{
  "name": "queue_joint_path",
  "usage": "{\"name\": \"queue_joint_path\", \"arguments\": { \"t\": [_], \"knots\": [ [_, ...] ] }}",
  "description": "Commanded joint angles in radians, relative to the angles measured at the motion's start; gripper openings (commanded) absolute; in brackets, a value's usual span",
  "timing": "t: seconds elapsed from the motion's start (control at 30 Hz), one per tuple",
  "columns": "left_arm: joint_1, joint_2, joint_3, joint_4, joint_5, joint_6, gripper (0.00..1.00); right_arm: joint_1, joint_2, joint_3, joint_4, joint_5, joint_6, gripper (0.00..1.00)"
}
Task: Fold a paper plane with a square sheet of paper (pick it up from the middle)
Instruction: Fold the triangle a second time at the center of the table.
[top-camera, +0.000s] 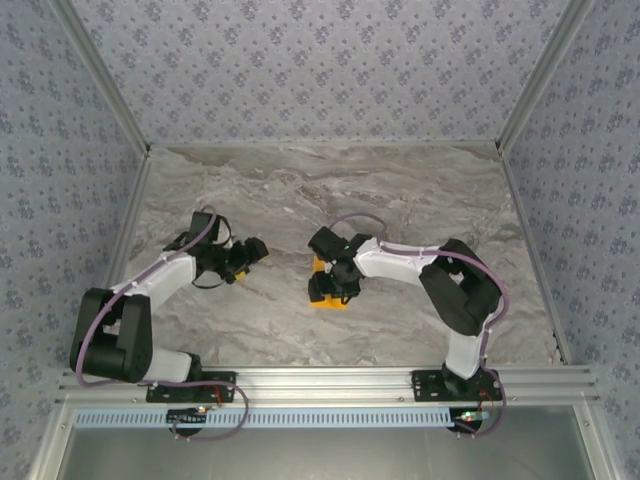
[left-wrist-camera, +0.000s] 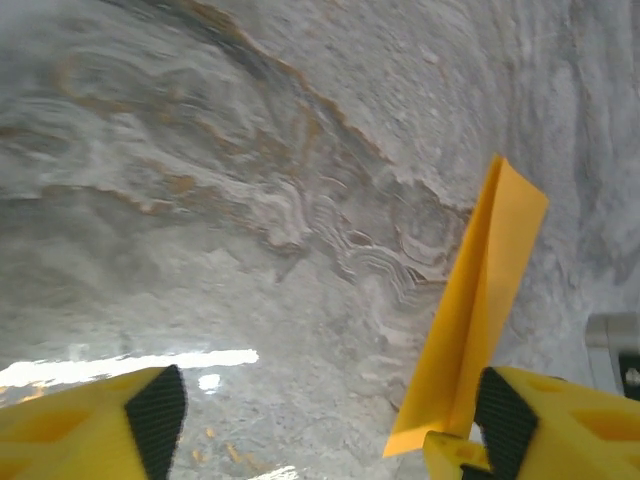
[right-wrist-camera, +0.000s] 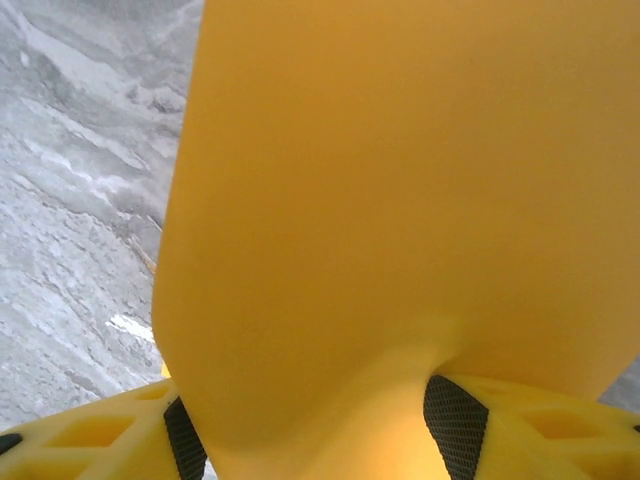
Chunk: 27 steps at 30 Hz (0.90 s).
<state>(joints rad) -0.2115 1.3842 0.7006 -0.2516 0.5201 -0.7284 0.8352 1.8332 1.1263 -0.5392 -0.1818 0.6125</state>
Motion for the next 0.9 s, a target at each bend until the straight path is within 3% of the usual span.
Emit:
{"name": "queue_joint_path", "arguments": {
  "t": [0.0, 0.37, 0.87],
  "knots": [
    [-0.051, 0.023, -0.011, 0.106, 0.140, -0.019, 0.68, -0.028, 0.050, -0.108, 0.054, -0.042, 0.007, 0.64],
    [-0.248, 0.179, 0.027, 0.260, 0.239, -0.084, 0.27, -0.107, -0.046, -0.229, 0.195, -0.167, -0.010, 0.63],
    [-0.365, 0.380, 0.098, 0.310, 0.227, -0.126, 0.04, -0.136, -0.092, -0.245, 0.232, -0.196, 0.002, 0.63]
  ]
}}
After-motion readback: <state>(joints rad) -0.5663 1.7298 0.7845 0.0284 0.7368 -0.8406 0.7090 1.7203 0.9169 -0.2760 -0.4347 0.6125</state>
